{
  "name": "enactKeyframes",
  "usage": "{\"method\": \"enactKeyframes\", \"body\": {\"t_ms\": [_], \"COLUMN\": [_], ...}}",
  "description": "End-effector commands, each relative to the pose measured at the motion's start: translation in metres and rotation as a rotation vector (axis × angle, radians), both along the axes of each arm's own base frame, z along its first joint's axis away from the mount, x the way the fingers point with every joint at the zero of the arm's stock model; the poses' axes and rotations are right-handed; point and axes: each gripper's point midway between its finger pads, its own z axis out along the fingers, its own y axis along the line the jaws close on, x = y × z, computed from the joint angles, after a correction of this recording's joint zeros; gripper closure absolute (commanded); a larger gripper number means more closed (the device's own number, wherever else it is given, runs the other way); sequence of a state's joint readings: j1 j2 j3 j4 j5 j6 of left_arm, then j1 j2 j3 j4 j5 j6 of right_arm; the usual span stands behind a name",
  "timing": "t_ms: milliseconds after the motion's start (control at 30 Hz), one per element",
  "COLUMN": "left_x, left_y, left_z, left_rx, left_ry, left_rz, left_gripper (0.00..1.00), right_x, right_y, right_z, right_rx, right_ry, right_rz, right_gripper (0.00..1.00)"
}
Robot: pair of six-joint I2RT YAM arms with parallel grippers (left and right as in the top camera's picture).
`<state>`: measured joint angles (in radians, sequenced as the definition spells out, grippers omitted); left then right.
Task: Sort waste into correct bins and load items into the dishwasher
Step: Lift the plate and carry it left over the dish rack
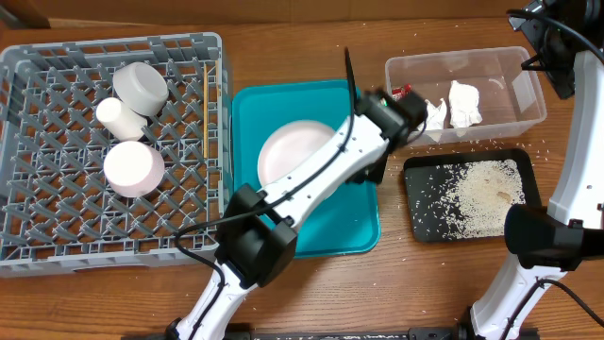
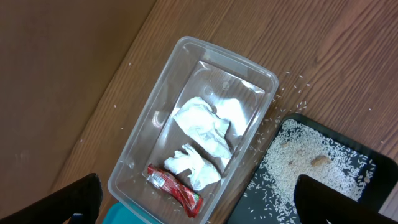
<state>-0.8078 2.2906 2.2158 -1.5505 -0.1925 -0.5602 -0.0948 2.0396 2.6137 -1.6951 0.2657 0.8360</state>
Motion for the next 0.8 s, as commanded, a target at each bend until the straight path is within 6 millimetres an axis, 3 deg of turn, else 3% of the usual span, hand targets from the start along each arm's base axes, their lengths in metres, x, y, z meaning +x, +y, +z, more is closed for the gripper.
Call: {"method": "enactKeyframes", "body": {"t_ms": [0,133,267,433,600,767], "left_x": [0.037,0.064,0.089,0.123,0.148,0.159], "left_y": [0.019,0.046,0.066,0.109,0.165,0.194], "left_z": [0.064,0.114,0.149,0.175,0.195,0.209], "left_rx": [-0.078,-0.214,-0.475,-0.765,-0.947,-1.094], "left_ry": [-0.133,-0.182,-0.175,-0.18,-0.24,-0.287], "left_rz": [0.012,0.043,0.041,0.064,0.102,0.072], "left_gripper": [0.96,0.96,0.96,0.96,0.96,0.96], "right_x": [0.001,0.001,0.001,0.001,0.001,0.001], "right_y": [0.0,0.0,0.0,0.0,0.0,0.0], "right_z": [0.001,0.001,0.001,0.001,0.001,0.001], "right_rx": [-0.005,-0.005,-0.005,-0.005,-0.005,-0.005], "right_ry": [-0.003,-0.003,-0.003,-0.004,-0.004,-0.004], "right_rz": [0.005,0.005,0.005,0.005,0.005,0.005], "right_gripper": [0.0,0.0,0.0,0.0,0.0,0.0]}}
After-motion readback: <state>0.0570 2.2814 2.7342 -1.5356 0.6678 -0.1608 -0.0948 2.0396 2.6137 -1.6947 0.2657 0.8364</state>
